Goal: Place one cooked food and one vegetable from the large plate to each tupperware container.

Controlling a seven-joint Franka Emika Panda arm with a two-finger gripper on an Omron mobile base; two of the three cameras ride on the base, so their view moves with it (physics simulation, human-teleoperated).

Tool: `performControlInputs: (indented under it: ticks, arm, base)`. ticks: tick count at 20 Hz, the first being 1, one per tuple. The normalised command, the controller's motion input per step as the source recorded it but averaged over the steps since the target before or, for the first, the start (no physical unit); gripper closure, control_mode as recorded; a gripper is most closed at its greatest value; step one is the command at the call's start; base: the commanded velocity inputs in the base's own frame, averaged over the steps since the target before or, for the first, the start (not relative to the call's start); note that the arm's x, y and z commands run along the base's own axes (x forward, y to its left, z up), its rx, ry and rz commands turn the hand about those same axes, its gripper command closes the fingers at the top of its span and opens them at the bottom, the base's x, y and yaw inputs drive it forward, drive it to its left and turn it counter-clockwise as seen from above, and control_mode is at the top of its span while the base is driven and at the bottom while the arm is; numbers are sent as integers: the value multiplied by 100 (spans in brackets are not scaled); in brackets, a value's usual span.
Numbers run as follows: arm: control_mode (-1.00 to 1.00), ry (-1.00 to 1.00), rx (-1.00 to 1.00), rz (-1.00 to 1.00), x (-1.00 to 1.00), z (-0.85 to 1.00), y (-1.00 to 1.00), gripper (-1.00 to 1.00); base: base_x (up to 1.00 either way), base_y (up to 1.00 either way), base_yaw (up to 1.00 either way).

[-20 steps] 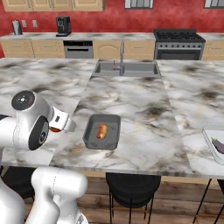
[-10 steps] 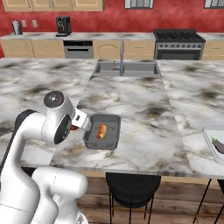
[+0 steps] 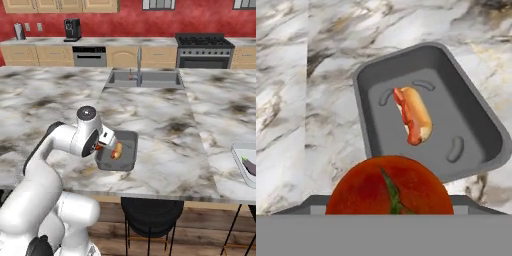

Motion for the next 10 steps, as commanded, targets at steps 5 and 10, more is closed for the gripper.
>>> performControlInputs:
  ticks: [5,10]
  arm:
    - [-100,14,0,3,76,-42,-12,100]
    - [-100,11,0,2,55,-35,0,100]
  base:
    - [0,0,0]
    - [0,0,0]
